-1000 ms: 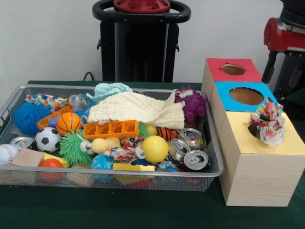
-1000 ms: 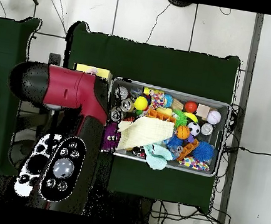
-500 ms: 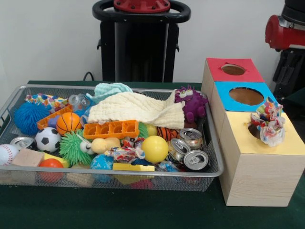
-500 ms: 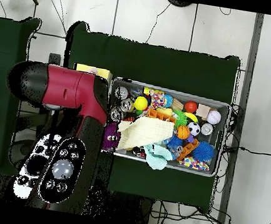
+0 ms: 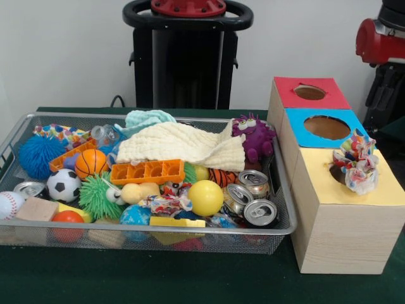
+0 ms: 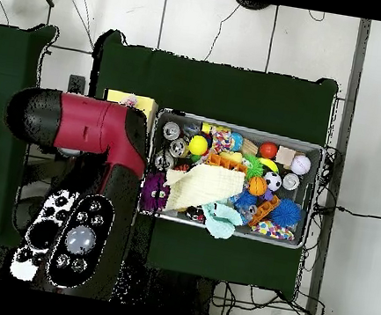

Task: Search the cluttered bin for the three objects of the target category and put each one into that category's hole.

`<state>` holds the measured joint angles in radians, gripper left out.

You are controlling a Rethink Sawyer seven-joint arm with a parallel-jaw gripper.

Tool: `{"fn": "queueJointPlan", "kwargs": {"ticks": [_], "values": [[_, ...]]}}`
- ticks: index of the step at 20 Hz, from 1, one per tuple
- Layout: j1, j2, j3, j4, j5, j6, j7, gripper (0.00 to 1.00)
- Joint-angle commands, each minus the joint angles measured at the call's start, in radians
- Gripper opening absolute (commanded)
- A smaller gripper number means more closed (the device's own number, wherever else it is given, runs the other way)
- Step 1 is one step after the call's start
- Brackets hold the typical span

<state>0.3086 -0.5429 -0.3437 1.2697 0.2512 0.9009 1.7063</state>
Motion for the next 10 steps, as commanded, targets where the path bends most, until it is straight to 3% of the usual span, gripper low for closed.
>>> {"fn": "queueJointPlan", "kwargs": {"ticks": [1,10], "values": [[-0.004,0.046,0.029,0.039,-0.004,-0.037,0.265,0.00],[-0.018,0.101,0.056,0.068,0.008,-0.177,0.261,0.00]]}}
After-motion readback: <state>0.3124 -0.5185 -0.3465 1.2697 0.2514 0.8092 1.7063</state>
